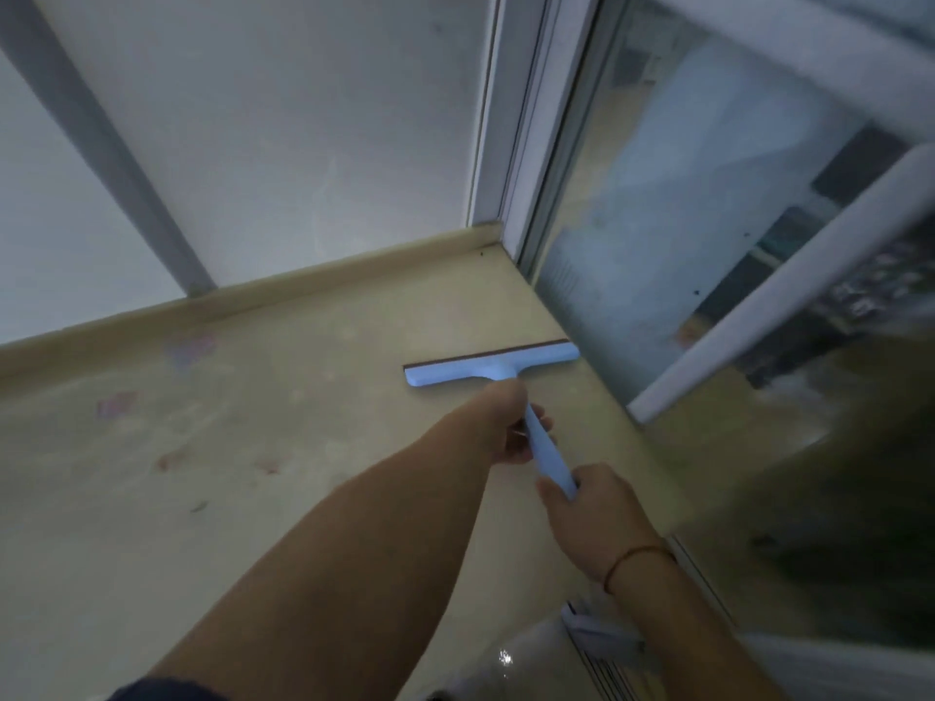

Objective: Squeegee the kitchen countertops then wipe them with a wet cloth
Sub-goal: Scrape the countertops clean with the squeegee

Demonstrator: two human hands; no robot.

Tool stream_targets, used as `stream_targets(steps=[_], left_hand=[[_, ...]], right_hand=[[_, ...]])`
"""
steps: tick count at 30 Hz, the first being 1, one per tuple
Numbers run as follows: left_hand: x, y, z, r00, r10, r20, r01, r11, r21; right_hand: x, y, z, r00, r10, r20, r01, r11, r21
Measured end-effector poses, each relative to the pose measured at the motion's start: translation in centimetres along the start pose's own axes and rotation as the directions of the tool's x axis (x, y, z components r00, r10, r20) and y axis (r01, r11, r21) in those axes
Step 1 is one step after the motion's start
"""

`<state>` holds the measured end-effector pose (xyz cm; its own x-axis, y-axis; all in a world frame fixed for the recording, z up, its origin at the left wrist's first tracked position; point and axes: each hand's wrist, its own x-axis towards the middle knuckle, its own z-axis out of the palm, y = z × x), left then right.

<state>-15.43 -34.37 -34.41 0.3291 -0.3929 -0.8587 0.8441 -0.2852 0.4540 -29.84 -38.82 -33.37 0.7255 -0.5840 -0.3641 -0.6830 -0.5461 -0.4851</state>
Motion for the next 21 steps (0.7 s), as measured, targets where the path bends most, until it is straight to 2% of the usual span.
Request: stream_targets(steps=[2, 6, 13, 18, 21], left_hand=[[-0.8, -0.1, 0.3, 1.000, 0.006, -0.011, -0.006, 1.000, 0.013], [-1.7, -1.1, 0.3, 0.999, -0.029, -0.024, 0.033, 0.986, 0.164], [-3.4, -2.3, 1.3, 0.999, -0.014, -0.045, 0.023, 0.978, 0.205], [-4.9, -5.2, 0.9, 0.998, 0.045, 0.032, -0.051, 0.969, 0.242], [-6.2, -7.1, 0.3, 0.994, 0.021, 0.111, -0.044, 0.977, 0.207]], right_hand=[[-0.6, -0.4, -0.2, 0.999, 0.028, -0.018, -0.027, 0.999, 0.030], [-2.5, 0.5, 0.7, 0.996, 0.083, -0.039, -0.080, 0.993, 0.091], [-3.6, 0.5, 0.6, 0.991, 0.124, -0.040, -0.117, 0.982, 0.148], [-4.0, -0.7, -0.3, 0.989, 0.141, -0.037, -0.131, 0.973, 0.190], [-4.6, -1.6, -0.7, 0.986, 0.163, -0.040, -0.152, 0.967, 0.202]])
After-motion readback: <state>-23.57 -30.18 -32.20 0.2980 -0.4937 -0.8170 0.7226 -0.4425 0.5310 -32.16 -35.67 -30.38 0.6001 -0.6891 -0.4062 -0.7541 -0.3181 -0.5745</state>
